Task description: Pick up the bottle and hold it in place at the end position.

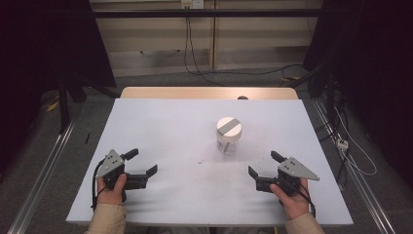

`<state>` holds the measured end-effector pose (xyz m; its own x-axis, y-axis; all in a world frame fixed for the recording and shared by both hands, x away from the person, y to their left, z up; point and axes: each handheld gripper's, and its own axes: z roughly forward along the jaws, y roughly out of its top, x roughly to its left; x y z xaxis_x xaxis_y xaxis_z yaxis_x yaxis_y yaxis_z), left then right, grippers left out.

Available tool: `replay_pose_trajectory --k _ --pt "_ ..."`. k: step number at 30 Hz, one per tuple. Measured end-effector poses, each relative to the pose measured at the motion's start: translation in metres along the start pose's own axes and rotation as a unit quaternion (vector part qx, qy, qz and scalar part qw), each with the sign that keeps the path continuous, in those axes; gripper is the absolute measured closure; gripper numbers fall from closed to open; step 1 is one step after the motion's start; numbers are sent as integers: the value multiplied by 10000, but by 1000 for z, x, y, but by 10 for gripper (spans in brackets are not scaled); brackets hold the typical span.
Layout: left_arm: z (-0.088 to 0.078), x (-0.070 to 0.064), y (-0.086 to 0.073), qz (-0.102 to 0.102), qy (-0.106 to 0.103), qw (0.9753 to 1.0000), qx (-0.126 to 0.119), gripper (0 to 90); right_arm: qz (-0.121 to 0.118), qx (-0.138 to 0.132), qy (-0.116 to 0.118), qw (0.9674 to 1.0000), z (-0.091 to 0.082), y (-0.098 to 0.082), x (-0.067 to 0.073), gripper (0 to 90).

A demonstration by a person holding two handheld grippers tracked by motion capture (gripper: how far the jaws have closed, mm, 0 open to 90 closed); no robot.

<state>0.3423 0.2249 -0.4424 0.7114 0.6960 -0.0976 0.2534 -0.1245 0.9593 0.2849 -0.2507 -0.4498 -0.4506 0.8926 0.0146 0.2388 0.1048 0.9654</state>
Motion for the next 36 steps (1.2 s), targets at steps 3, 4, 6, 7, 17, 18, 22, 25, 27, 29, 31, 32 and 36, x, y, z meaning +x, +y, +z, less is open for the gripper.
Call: replay_pose_trajectory --k 3,4,6,7,17,18,22,25,27,29,31,32,36 --pt "0 0 0 -7 -6 10000 1 35 -18 -1 32 10000 6 3 1 28" --pt "0 0 0 -7 -6 10000 1 35 -12 -4 39 10000 8 4 1 28" --pt "1 -1 1 -7 -13 10000 -24 35 22 8 70 10000 12 6 1 28" --pt "1 -1 1 -7 -13 10000 -24 35 24 7 72 10000 15 7 2 29" --pt "1 -1 1 0 -42 10000 -21 35 -2 45 144 9999 32 13 4 37" --pt "1 -1 1 -4 -44 10000 -22 35 1 46 158 9999 34 14 5 39" --pt "2 -1 1 23 -60 10000 14 35 2 57 177 9998 39 15 6 40" --pt "2 -2 1 2 -54 10000 2 35 -1 63 196 9998 45 17 8 44" --pt "2 -2 1 4 -54 10000 4 35 11 75 210 9998 49 18 9 46" --pt "2 -2 1 12 -61 10000 5 35 3 77 212 9997 52 19 10 47" --pt "2 -2 1 28 -68 10000 7 35 -2 103 224 9997 55 20 11 48" --pt "2 -2 1 28 -68 10000 7 35 -15 105 217 9997 57 20 11 48" --pt "2 -2 1 42 -82 10000 12 35 14 133 235 9996 63 20 13 48"
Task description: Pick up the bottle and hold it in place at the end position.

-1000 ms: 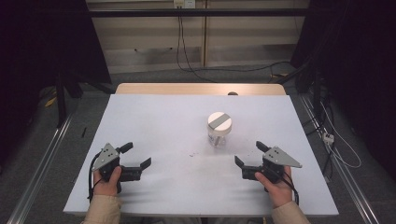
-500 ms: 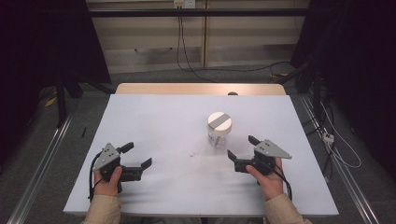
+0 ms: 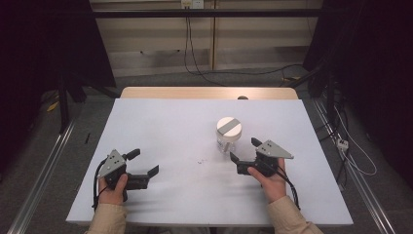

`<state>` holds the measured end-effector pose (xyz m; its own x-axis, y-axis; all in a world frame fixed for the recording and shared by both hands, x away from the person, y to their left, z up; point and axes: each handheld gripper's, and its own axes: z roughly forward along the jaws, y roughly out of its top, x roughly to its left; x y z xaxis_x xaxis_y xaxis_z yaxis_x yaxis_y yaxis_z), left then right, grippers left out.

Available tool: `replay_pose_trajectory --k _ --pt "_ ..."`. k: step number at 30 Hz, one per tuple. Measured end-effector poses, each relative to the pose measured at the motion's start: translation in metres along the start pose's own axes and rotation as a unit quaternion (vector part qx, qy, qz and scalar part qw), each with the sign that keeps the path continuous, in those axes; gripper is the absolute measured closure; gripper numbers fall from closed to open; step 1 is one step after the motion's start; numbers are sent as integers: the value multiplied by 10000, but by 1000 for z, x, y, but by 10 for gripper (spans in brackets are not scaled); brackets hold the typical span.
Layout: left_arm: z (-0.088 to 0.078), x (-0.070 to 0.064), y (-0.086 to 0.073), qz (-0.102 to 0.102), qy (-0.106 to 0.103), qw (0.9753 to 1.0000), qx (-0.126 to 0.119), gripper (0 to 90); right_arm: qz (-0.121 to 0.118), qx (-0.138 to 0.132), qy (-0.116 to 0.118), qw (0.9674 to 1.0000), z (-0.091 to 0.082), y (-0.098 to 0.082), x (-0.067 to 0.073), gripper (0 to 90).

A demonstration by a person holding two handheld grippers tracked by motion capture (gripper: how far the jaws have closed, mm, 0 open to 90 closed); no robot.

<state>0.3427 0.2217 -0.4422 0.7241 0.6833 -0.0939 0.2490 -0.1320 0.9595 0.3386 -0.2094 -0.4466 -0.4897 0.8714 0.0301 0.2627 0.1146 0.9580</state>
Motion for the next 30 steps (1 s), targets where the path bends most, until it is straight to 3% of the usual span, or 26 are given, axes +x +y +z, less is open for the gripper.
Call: replay_pose_trajectory --k 30 --pt "0 1 0 30 -44 10000 5 35 135 270 -75 9995 46 7 2 59"
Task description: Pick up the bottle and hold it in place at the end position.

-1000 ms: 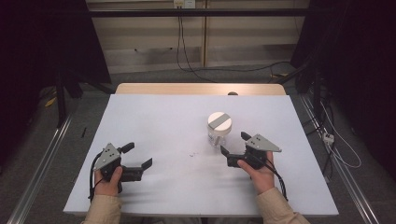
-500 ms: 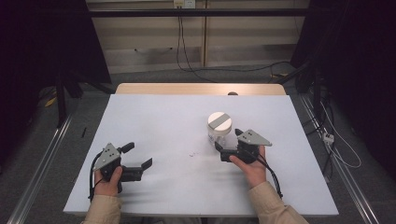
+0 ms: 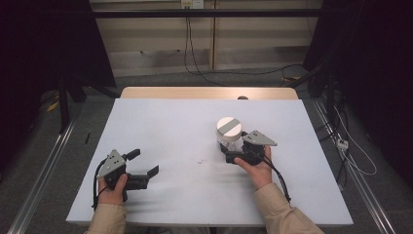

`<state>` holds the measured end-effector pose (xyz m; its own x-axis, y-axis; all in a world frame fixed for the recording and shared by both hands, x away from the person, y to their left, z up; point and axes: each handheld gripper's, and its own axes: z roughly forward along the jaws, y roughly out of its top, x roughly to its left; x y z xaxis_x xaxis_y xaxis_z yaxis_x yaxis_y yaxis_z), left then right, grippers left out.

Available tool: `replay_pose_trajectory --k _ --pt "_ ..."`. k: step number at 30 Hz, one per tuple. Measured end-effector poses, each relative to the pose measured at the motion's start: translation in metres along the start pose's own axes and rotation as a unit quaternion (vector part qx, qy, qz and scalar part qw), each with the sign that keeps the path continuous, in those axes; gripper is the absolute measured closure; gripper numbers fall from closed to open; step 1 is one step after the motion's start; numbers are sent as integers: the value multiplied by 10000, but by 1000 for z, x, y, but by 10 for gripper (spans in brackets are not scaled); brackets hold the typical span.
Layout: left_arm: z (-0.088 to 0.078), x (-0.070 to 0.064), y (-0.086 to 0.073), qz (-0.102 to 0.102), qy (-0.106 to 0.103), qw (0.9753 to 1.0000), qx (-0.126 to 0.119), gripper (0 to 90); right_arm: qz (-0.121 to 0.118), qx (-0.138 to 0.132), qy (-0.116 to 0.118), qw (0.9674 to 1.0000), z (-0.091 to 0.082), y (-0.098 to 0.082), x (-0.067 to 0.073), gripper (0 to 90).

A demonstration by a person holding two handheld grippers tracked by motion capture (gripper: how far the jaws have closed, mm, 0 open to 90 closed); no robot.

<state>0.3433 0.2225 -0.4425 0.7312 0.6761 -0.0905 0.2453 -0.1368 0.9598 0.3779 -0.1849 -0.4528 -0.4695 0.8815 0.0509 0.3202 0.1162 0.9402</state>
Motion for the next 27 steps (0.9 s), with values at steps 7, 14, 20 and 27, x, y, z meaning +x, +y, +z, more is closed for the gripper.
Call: replay_pose_trajectory --k 7,14,20,27 --pt "0 0 0 -18 -14 10000 -8 35 78 8 -33 10000 7 2 -1 60" --pt "0 0 0 -28 -12 10000 6 36 109 83 -59 9999 16 2 1 65" --pt "1 0 -1 -49 -15 10000 10 36 87 94 -72 9999 21 5 1 73" --pt "0 0 -1 -62 -21 10000 9 36 46 137 -85 9999 28 7 3 86"
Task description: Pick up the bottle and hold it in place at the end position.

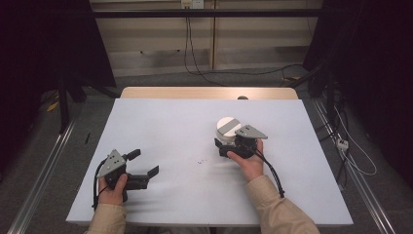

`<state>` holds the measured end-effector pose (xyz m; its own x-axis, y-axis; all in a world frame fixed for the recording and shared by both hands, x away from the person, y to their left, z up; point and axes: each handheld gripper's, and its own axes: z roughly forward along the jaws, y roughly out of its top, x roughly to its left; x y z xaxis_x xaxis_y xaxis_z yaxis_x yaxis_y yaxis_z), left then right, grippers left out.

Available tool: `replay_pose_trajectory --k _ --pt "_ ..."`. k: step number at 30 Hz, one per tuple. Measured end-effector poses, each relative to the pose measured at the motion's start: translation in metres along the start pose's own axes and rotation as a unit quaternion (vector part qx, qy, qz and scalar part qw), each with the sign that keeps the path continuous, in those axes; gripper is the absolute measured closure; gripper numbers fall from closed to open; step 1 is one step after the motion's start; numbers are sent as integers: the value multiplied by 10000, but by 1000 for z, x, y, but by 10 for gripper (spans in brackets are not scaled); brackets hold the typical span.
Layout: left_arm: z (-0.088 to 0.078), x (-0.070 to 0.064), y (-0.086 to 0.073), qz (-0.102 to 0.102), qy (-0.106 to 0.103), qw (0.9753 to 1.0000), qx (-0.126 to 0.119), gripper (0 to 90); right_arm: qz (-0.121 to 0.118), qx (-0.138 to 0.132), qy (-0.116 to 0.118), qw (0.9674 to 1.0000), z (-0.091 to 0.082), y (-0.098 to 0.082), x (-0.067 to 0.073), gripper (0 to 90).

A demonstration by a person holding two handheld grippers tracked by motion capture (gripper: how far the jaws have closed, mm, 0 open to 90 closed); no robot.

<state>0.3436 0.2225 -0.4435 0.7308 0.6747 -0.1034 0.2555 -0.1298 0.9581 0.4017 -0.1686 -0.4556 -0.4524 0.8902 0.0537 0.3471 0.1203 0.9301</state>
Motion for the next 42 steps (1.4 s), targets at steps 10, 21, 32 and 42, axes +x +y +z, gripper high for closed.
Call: replay_pose_trajectory --k 10,21,32,42 --pt "0 0 0 -15 11 10000 -6 36 -67 51 -50 10000 5 0 -1 132" --pt "1 1 0 -7 10 10000 -6 36 -180 31 -72 9998 5 1 -2 174" --pt "1 0 0 1 -1 10000 -15 36 -264 -27 -57 9996 5 1 -1 183" --pt "2 0 0 20 -31 10000 -7 36 -218 -138 24 9997 2 8 2 183"
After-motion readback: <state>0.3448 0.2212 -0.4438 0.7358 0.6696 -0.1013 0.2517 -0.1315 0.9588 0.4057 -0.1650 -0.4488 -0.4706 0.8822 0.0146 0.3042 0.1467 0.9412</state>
